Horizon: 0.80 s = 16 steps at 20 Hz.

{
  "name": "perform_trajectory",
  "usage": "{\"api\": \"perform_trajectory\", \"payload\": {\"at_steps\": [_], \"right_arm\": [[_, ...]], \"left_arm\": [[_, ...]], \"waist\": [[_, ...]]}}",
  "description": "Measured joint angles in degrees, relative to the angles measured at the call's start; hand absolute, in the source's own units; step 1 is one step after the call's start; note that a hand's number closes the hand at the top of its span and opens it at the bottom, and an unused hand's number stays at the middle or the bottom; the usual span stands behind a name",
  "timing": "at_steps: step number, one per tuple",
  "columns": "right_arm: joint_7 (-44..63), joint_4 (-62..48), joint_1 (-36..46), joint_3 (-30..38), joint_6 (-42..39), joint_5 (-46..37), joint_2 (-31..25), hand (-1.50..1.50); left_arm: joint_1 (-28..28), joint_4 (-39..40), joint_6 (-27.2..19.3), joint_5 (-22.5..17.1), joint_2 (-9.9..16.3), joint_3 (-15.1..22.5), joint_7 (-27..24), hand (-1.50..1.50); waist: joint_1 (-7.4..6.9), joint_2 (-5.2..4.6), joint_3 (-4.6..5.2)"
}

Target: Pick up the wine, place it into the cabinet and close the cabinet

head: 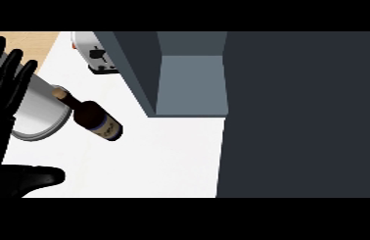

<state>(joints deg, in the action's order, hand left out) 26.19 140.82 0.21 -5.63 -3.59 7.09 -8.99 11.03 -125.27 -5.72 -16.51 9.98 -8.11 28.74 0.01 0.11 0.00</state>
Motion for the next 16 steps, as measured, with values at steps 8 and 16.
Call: {"api": "perform_trajectory", "payload": {"at_steps": [8,16], "right_arm": [[10.42,1.0,9.03,-0.92,4.35,-0.72,0.07,-1.5],[19.55,1.85,17.09,0.72,7.61,-1.53,-1.3,-1.5]], "left_arm": [[4.65,-4.08,-5.38,2.43,1.69,0.85,9.68,-1.5],[7.34,0.98,-5.67,3.56,2.11,0.64,9.57,-1.5]], "waist": [[0.09,0.04,0.01],[0.35,0.02,0.02]]}}
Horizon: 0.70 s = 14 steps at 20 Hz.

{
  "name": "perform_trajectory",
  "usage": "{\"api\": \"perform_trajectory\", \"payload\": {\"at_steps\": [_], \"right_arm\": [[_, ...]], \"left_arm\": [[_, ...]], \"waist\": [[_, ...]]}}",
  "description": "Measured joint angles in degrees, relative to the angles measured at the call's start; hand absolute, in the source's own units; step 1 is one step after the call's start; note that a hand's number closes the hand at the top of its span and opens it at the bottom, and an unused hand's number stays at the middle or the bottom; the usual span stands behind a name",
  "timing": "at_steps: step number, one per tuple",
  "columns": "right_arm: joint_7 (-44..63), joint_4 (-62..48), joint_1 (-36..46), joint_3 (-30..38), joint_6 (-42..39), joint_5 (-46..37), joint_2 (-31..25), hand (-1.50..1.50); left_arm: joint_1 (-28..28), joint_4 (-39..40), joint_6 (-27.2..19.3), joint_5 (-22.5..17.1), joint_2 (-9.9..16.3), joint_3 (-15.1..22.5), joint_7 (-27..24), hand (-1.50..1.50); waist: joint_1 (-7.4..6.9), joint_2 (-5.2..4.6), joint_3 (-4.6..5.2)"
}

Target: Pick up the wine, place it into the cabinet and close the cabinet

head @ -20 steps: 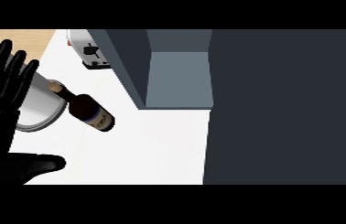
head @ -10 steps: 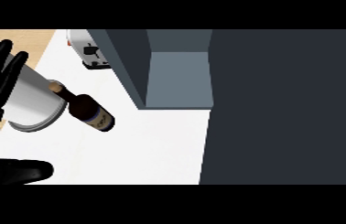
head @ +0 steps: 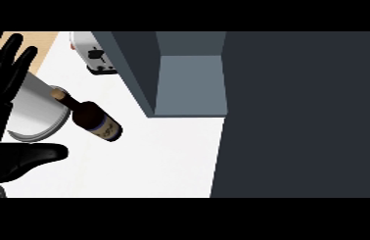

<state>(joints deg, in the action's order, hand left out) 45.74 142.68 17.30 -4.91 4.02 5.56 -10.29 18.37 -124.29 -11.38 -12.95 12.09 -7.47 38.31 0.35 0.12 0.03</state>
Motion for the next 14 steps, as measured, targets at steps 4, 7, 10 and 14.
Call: {"api": "perform_trajectory", "payload": {"at_steps": [4,7,10,14], "right_arm": [[2.15,0.19,1.99,0.85,0.47,-0.18,-0.33,-1.5],[4.79,0.21,4.7,1.3,1.41,-0.38,-0.72,-1.5],[6.26,0.3,6.37,3.27,1.33,-0.26,-1.6,-1.5],[8.19,0.33,8.65,4.3,1.43,-0.16,-2.42,-1.5]], "left_arm": [[0.01,2.49,-0.21,1.21,-0.77,0.64,-1.49,-1.5],[0.36,3.64,-0.9,2.01,-1.0,0.45,-1.73,-1.5],[0.01,5.52,-1.08,3.01,-1.47,0.08,-4.14,-1.5],[-1.15,8.57,-0.35,3.38,-1.86,-0.72,-7.68,-1.5]], "waist": [[0.04,0.0,-0.01],[0.01,0.01,-0.01],[0.07,0.01,-0.01],[0.11,0.02,0.0]]}}
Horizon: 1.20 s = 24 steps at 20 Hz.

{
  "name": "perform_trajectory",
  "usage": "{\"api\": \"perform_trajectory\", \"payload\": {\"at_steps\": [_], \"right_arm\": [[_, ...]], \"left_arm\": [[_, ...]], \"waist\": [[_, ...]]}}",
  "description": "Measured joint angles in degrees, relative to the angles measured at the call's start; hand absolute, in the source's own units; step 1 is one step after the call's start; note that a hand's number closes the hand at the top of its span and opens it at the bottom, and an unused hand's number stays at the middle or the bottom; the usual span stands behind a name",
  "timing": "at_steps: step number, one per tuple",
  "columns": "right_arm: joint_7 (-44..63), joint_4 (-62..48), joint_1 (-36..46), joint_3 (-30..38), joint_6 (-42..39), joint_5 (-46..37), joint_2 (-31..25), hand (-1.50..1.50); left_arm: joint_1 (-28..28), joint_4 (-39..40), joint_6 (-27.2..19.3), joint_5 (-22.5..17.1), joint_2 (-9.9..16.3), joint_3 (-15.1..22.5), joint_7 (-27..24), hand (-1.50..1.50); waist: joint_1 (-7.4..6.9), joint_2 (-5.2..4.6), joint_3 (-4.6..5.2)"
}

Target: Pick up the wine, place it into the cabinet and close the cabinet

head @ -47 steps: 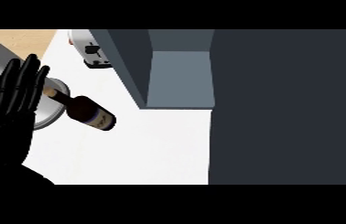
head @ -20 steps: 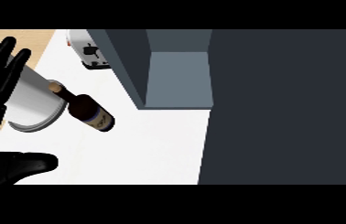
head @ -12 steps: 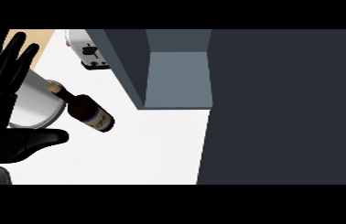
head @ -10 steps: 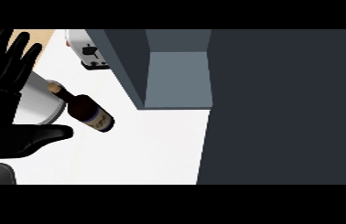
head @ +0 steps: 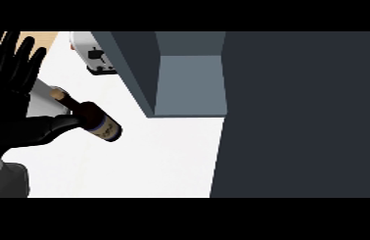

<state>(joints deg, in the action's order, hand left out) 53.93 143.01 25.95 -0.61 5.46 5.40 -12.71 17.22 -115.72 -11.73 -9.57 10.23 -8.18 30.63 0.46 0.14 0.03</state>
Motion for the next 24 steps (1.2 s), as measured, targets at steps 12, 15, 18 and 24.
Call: {"api": "perform_trajectory", "payload": {"at_steps": [12,15,18,24], "right_arm": [[3.53,-0.02,4.67,-0.79,1.88,-0.56,-0.06,-1.5],[4.27,-0.03,5.92,-0.23,2.01,-0.55,-0.6,-1.5],[4.46,-0.11,6.37,0.99,1.92,-0.4,-1.21,-1.5],[4.77,-0.32,7.82,0.86,2.39,-0.39,-1.22,-1.5]], "left_arm": [[-5.69,8.35,4.19,0.09,-0.4,-1.33,-8.87,-1.5],[-7.74,11.3,5.54,-0.16,-1.03,-1.8,-12.66,-1.5],[-9.15,14.21,6.29,-0.1,-1.36,-2.46,-15.32,-1.5],[-10.75,21.15,7.46,1.42,-3.12,-1.91,-22.85,-1.5]], "waist": [[-0.08,0.03,0.01],[-0.04,0.02,0.01],[-0.02,0.02,0.01],[0.01,-0.01,0.01]]}}
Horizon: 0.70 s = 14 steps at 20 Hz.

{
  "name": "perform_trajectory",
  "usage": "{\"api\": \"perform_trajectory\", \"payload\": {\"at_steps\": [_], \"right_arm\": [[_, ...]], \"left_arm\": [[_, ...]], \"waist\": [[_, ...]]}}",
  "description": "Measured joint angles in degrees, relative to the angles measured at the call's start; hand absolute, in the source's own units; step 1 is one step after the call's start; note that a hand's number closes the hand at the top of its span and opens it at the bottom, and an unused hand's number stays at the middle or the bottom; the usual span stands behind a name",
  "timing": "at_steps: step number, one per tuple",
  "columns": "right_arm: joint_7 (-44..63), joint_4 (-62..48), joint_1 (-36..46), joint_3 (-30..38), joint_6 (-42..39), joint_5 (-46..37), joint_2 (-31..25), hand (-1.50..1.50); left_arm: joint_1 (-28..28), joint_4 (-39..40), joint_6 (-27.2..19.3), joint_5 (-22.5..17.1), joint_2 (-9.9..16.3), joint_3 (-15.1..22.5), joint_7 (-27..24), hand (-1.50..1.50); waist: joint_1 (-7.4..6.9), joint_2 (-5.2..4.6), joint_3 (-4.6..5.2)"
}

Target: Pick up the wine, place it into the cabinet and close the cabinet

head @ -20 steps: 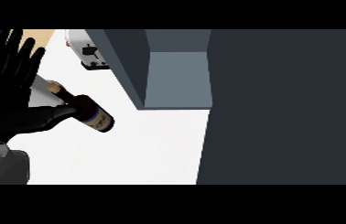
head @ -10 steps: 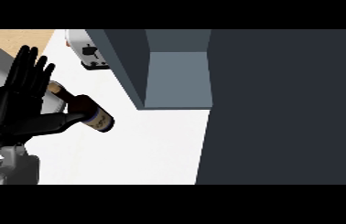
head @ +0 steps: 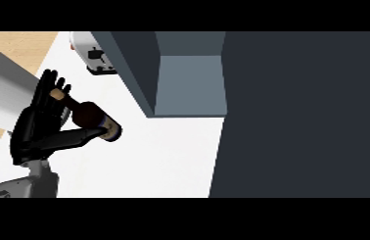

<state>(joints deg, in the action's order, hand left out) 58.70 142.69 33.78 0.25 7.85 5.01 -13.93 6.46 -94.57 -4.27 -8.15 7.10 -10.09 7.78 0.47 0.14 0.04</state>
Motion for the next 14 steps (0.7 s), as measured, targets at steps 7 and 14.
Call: {"api": "perform_trajectory", "payload": {"at_steps": [7,14], "right_arm": [[0.88,0.12,1.54,-1.36,1.16,-0.48,-0.07,-1.5],[0.69,0.04,1.53,-1.44,1.42,-0.56,-0.45,-1.5]], "left_arm": [[-1.76,6.86,3.43,-1.22,0.35,-1.74,-6.99,-1.5],[-2.64,13.91,5.26,-1.33,-0.15,-2.39,-12.37,-1.5]], "waist": [[-0.03,0.03,0.0],[-0.06,0.01,0.01]]}}
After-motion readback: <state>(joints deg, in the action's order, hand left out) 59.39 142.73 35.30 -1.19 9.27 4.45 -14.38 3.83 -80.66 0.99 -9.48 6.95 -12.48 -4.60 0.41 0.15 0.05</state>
